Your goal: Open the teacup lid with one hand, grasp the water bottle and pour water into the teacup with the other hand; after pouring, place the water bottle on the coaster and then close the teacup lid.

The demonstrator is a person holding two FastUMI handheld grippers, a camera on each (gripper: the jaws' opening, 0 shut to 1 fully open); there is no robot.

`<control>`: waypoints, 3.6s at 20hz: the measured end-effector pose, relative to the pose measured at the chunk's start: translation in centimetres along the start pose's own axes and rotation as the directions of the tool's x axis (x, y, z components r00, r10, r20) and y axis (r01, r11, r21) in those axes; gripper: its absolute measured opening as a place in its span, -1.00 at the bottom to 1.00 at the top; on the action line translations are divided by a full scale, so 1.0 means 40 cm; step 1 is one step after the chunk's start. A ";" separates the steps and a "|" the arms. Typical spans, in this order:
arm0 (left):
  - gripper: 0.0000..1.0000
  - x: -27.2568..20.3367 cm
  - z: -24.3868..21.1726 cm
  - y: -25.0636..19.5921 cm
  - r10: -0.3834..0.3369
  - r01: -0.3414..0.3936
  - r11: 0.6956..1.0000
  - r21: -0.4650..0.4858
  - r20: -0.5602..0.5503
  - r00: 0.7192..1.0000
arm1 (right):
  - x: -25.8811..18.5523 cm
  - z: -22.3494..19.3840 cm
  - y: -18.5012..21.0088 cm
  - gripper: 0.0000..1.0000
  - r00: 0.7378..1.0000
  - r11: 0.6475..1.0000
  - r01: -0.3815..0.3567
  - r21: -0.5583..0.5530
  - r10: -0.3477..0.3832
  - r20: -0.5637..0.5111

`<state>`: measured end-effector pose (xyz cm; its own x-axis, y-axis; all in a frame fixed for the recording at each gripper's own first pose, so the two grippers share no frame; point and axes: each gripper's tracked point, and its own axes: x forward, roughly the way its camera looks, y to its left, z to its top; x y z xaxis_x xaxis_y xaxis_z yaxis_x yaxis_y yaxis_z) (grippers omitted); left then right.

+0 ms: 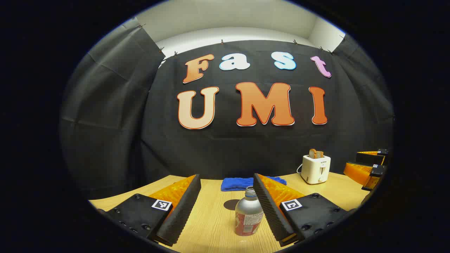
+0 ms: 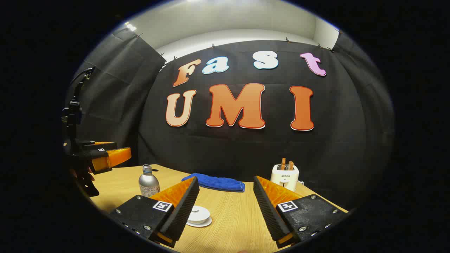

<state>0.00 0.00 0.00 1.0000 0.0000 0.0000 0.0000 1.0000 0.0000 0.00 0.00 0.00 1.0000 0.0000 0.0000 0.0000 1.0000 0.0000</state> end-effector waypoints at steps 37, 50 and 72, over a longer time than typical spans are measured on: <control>0.94 -0.026 -0.080 0.060 0.064 -0.063 0.998 0.013 -0.072 0.995 | 0.182 -0.345 0.234 0.37 0.890 0.966 -0.256 0.045 0.253 -0.378; 0.94 -0.013 -0.104 0.037 0.049 -0.047 0.999 0.026 -0.092 0.995 | 0.192 -0.377 0.247 -0.17 0.870 0.960 -0.278 0.031 0.265 -0.415; 0.96 0.062 -0.364 -0.137 -0.107 0.073 0.992 -0.104 -0.383 0.918 | 0.117 -0.176 0.036 -0.54 0.950 0.986 -0.138 0.095 0.158 -0.267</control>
<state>2.47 -5.49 -14.55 0.9176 -0.1074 -0.3827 0.0729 0.9919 -0.1036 4.69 1.44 -7.05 0.9505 0.1585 -0.2673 -0.1375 0.9859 0.0954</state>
